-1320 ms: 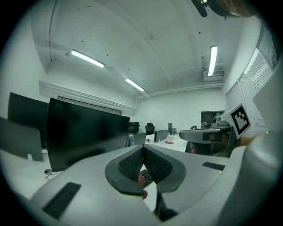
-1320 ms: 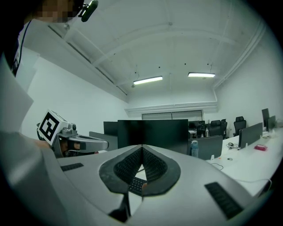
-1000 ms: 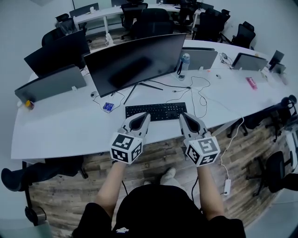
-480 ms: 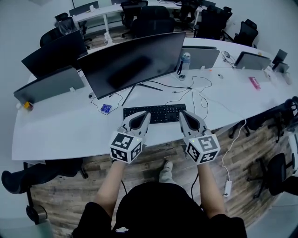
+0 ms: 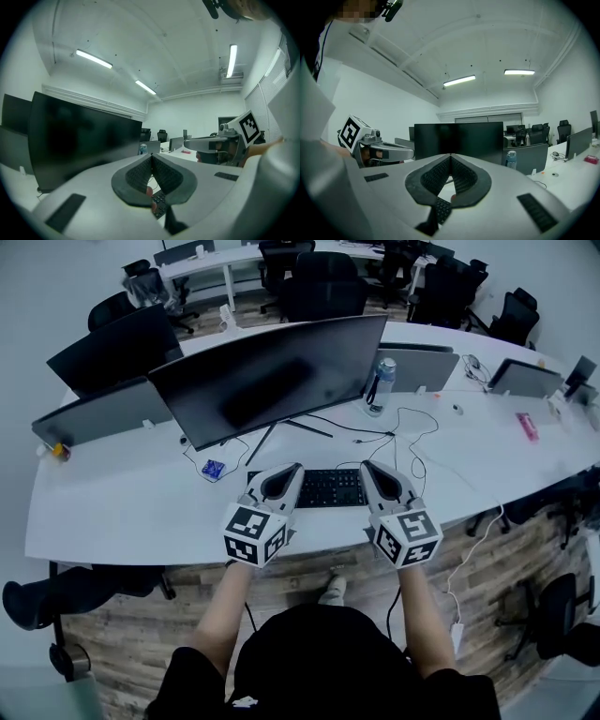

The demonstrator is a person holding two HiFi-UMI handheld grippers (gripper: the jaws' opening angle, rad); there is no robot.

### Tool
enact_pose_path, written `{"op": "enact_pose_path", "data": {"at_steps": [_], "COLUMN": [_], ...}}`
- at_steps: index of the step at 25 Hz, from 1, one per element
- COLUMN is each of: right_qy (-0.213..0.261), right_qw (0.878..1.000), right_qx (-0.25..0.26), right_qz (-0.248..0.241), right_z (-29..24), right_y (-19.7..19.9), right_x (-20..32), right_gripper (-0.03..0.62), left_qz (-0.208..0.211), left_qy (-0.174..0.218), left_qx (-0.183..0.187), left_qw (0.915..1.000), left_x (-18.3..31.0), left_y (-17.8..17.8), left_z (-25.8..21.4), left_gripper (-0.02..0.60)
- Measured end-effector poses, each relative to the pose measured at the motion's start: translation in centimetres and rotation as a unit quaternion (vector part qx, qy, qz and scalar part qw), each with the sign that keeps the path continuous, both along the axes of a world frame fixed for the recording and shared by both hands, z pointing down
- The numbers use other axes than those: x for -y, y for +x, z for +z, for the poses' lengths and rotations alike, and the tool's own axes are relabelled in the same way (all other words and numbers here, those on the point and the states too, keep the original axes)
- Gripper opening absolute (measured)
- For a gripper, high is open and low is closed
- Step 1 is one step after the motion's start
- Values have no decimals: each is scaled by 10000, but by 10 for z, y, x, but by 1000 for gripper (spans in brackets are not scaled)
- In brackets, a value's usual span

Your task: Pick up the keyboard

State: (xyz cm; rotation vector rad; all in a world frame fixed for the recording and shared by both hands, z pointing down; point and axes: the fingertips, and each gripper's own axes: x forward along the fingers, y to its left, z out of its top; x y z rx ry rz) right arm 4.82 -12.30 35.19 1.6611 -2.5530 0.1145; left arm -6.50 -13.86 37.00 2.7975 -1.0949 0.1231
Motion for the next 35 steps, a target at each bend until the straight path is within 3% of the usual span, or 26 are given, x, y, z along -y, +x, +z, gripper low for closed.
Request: {"op": "enact_pose_path", "data": {"at_steps": [15,26,35], "right_qy": [-193,-469,-783], "right_qw": [9988,9955,9908], "right_qx": [140,81,2], "right_qz": [-437,-817,-1102], "right_z": [19,47,73], "right_y": [39,76,82], "right_x": [66,93,103], "right_gripper": [5,4,5], "left_qz": [-459,-1055,-1100], "left_qy": [-179,-320,-502], "left_qx": [134,217,423], "left_qw": [9987,9937,9918], "left_x": [54,83,87], "left_y": [35,50,62], "left_z": [17,29,45], "left_gripper": [2,2,2]}}
